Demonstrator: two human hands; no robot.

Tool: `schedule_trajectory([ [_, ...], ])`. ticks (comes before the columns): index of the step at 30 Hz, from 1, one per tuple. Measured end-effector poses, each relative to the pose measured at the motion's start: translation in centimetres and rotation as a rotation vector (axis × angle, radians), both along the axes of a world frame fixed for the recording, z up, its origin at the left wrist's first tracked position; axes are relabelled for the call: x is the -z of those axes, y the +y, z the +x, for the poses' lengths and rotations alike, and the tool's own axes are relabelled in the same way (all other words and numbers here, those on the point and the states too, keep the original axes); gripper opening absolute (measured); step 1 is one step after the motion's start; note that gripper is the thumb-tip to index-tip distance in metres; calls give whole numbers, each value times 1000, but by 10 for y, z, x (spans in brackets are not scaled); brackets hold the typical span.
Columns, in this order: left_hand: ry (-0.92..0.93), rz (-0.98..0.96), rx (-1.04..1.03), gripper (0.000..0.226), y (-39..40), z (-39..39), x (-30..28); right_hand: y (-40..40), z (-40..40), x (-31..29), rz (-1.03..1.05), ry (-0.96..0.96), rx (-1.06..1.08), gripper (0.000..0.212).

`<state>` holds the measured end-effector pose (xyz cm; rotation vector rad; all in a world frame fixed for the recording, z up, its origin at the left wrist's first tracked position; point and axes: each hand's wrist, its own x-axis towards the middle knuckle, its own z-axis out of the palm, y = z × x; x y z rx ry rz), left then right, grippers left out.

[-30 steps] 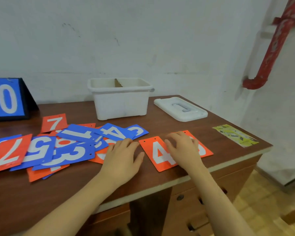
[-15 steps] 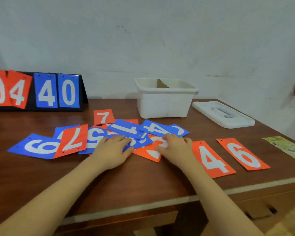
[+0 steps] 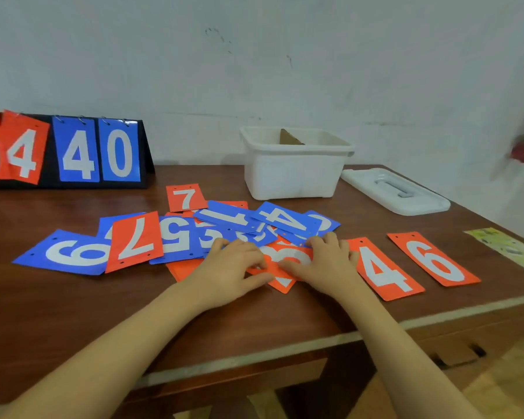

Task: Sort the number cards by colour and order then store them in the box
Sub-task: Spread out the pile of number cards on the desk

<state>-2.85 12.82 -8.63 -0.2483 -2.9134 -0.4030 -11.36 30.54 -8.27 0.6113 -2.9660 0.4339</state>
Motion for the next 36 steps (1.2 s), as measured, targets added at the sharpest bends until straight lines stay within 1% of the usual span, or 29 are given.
schedule_trajectory([
  [1,10,22,-4,46,0,2,0,0,1,2,6,-25,2,69],
  [3,36,49,-21,27,1,5,0,1,4,1,-46,-68,-16,66],
  [5,51,57,-61,20,2,8,1,1,6,-1,-83,-112,-20,63],
  [7,42,35,-111,28,3,8,3,0,8,-4,-104,-141,-26,58],
  [8,23,26,-133,35,3,9,3,0,9,-4,-149,-144,-44,50],
  [10,1,22,-179,54,2,11,5,-1,13,-6,-326,-108,-95,26],
  [11,11,33,-212,65,2,12,5,-1,14,-6,-431,-83,-107,18],
  [12,43,67,-256,73,4,13,3,-1,17,-8,-536,-55,-114,16],
  [14,137,242,-347,74,6,13,-4,-1,23,-14,-760,-8,-139,16],
  [16,222,474,-384,70,7,13,-12,-3,30,-22,-963,-38,-148,14],
  [17,251,612,-369,67,7,14,-15,-4,34,-26,-1020,-70,-150,15],
  [19,310,869,-331,55,7,19,-20,-8,38,-26,-1068,-145,-134,17],
  [20,350,943,-331,50,6,22,-22,-10,38,-23,-1068,-165,-114,18],
  [22,405,961,-361,47,-2,29,-23,-14,35,-17,-986,-146,-42,27],
  [23,401,939,-375,48,-7,32,-22,-16,33,-14,-872,-124,11,31],
  [24,383,917,-384,49,-13,35,-21,-17,32,-10,-696,-98,61,36],
  [26,337,889,-405,52,-24,42,-19,-21,34,-3,-307,-85,125,55],
  [27,314,870,-413,52,-28,46,-19,-24,37,-2,-188,-106,132,65],
  [28,288,837,-417,51,-31,49,-19,-27,39,-3,-137,-137,136,72],
  [30,249,731,-426,49,-36,54,-20,-33,37,-6,-112,-217,147,82],
  [32,250,615,-448,48,-40,58,-21,-36,34,-9,-94,-270,146,83],
  [33,265,561,-449,45,-42,60,-21,-35,33,-9,-117,-275,138,77],
  [34,281,517,-445,42,-45,62,-21,-33,32,-8,-172,-266,122,64],
  [36,291,479,-453,40,-51,66,-21,-29,35,-4,-349,-224,72,35],
])
